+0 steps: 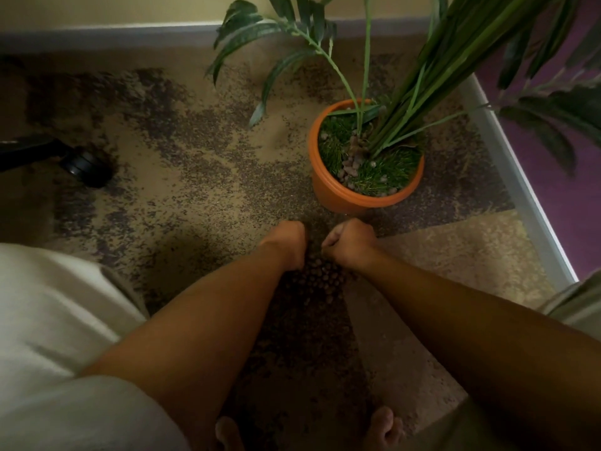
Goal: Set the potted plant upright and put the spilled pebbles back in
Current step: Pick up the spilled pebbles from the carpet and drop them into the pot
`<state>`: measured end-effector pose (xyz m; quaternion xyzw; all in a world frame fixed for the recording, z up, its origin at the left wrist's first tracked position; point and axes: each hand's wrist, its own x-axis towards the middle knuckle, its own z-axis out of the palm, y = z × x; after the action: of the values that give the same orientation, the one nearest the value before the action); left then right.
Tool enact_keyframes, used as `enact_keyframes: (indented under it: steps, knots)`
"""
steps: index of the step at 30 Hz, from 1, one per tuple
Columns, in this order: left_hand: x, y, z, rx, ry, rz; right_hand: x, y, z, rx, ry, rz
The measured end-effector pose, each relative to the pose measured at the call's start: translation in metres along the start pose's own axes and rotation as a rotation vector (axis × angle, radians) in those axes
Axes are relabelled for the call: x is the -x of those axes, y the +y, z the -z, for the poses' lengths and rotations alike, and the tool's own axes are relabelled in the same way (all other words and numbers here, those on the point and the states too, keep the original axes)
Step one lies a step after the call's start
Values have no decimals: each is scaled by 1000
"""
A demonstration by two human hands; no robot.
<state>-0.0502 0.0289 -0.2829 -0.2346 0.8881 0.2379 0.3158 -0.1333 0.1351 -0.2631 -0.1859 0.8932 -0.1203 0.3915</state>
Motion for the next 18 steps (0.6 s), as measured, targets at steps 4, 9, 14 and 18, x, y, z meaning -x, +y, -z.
enact_keyframes:
  steps: [4,9,14,18]
  knots:
    - [2,-2,45,-12,-159,-39,17,-33,11,88,24,179]
    - [20,5,117,-114,-94,-139,46,-60,70,192,79,450]
    - [30,-2,146,369,186,-181,38,-45,122,73,256,419]
    - [30,13,139,654,258,-169,27,-37,120,-61,244,288]
